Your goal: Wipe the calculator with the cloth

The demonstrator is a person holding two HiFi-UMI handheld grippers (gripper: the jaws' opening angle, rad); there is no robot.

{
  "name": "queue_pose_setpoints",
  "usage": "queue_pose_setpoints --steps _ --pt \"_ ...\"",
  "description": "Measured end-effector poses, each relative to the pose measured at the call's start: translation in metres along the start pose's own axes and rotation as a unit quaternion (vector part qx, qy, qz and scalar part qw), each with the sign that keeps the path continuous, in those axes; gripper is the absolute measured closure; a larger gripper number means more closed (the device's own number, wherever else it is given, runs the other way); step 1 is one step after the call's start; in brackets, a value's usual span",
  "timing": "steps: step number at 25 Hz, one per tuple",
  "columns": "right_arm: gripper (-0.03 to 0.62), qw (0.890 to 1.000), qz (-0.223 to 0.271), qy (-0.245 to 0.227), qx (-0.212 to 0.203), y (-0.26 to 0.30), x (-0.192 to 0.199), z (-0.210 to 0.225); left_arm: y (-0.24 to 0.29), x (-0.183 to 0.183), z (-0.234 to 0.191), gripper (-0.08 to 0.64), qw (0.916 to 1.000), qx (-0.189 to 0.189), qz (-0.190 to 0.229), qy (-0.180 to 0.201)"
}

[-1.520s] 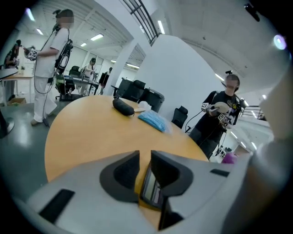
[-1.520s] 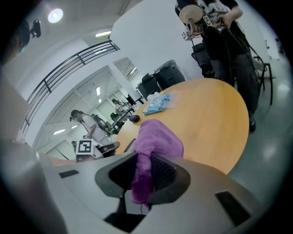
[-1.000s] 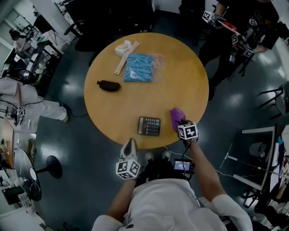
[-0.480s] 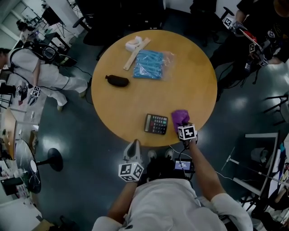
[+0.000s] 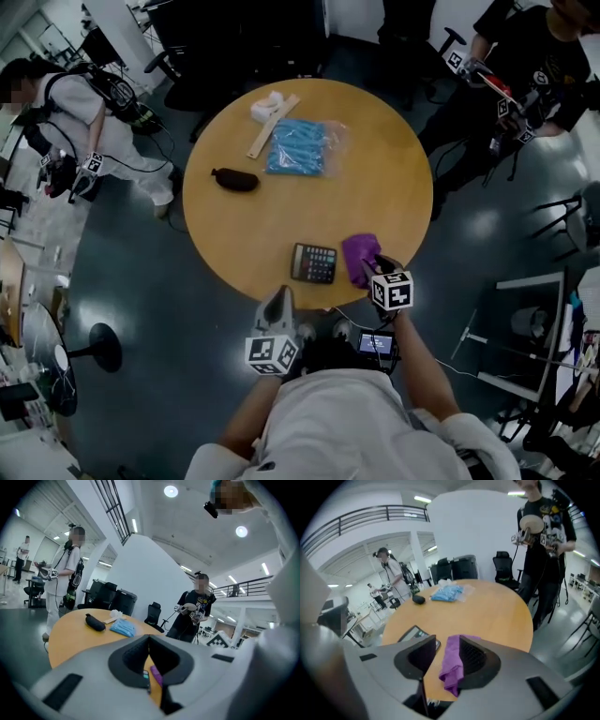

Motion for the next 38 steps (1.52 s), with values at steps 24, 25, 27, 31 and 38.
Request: queue_pose_setpoints --steps 24,25,27,31,38 --pt "0.575 0.94 0.333 -0.034 -0.061 -0.218 -0.027 -0.093 -0.027 -0.088 0.074 0.552 0.9908 0.062 0.057 0.106" --pt "0.575 0.94 0.333 -0.033 -0.061 -0.218 -0.026 -0.094 -0.028 -0.087 0.073 0.552 0.9909 0.061 0.057 0.106" --pt "0.575 0.94 0.334 -0.033 -0.062 -0.218 -0.027 -0.097 -0.03 -0.087 0.071 0.552 0.9909 0.06 0.058 0.105" --pt "0.575 0.94 0.333 -0.039 -0.063 -0.217 -0.026 -0.101 -0.031 -0.086 0.068 0.552 0.9909 0.06 0.059 0.106" --pt "0.577 0.941 0.331 -0.04 -0.057 -0.217 -0.025 -0.099 -0.031 -0.084 0.068 0.552 0.9913 0.063 0.054 0.102"
Point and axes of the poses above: the fingertips, and each gripper's own axes: y forward along the fingers, z to its right, x out of its underside, the point moved 5 cm from there along -y, backward along the fingers, and after that the axes turned 13 degrees about y, right-handed, at the moved point
